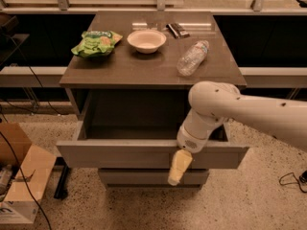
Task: Open top drawer
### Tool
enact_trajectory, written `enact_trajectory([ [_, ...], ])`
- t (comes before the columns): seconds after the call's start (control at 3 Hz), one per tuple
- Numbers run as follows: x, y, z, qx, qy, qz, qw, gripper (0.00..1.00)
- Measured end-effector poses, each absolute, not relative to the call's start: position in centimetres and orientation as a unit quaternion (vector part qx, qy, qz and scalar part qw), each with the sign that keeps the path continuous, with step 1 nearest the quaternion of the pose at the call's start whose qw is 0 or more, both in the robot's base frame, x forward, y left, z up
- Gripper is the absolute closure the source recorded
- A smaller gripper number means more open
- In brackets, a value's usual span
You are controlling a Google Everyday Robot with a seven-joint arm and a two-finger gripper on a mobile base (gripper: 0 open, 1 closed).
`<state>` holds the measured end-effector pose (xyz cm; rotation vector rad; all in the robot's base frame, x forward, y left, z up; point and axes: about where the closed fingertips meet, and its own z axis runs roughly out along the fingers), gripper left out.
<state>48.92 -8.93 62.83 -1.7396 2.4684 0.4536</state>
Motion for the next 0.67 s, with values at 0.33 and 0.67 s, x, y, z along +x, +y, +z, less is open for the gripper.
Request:
enact_trajectory([
  [0.33, 47.1, -8.9, 62.2, -0.556, 0.814, 0.163, 0.036, 0.0],
  [0.67, 43.8, -9.0, 61.3, -0.536, 0.823, 0.185, 0.022, 0.0],
])
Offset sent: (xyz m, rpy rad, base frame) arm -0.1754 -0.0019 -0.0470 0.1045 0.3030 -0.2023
